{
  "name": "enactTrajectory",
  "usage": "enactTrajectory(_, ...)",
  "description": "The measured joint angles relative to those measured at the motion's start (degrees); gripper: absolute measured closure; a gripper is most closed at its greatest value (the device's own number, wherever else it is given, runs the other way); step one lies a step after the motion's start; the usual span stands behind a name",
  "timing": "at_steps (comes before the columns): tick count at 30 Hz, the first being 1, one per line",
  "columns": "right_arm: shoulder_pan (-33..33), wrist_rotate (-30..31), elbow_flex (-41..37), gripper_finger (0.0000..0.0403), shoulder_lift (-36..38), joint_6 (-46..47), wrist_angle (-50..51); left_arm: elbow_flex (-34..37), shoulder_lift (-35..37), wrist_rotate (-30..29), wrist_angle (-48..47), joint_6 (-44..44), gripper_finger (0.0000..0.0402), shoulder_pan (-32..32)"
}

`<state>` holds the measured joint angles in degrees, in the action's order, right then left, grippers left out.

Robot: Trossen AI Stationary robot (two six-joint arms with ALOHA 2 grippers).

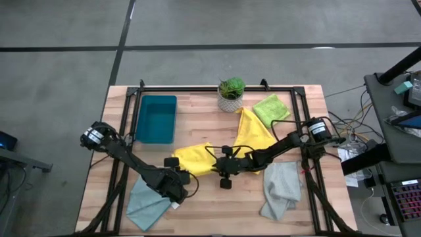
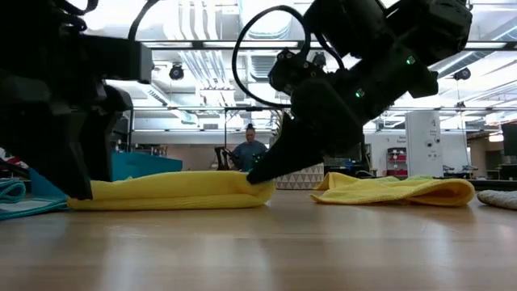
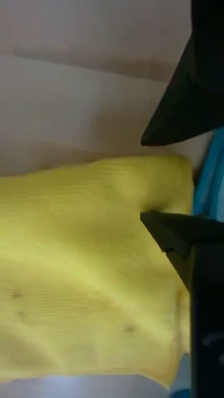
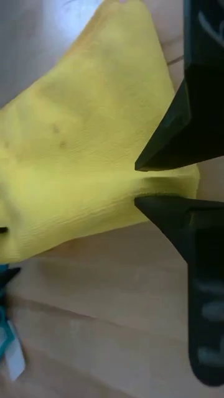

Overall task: Fold microfiber towels
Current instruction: Fold the left yellow towel

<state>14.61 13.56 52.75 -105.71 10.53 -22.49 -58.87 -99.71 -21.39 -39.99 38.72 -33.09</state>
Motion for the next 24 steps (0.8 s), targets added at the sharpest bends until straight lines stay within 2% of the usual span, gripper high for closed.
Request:
enactTrajectory(5,0.0,0.0,0.0,0.0339,0.0,-0.4,0.5,0.2,-0.5,0.0,-0.3,-0.1,0.0327,0.1)
enactTrajectory(7,0.0,-0.1,0.0,0.034,0.3,-1.0,1.8,-0.1,-0.3,0.1,-2.7,-0.1,0.0369,0.1)
enactTrajectory(9,0.0,-0.4,0.0,0.0345,1.0,-1.4,3.4,-0.2,0.7,0.1,-5.1,0.0,0.0392,0.2)
enactTrajectory(14,0.0,-1.1,0.0,0.0389,1.4,-2.6,4.6,0.0,2.2,0.1,-6.1,-0.2,0.0391,0.4)
enactTrajectory(24,0.0,-3.5,0.0,0.0394,1.4,-2.6,6.2,0.7,1.8,0.4,-4.7,-0.3,0.0391,0.4)
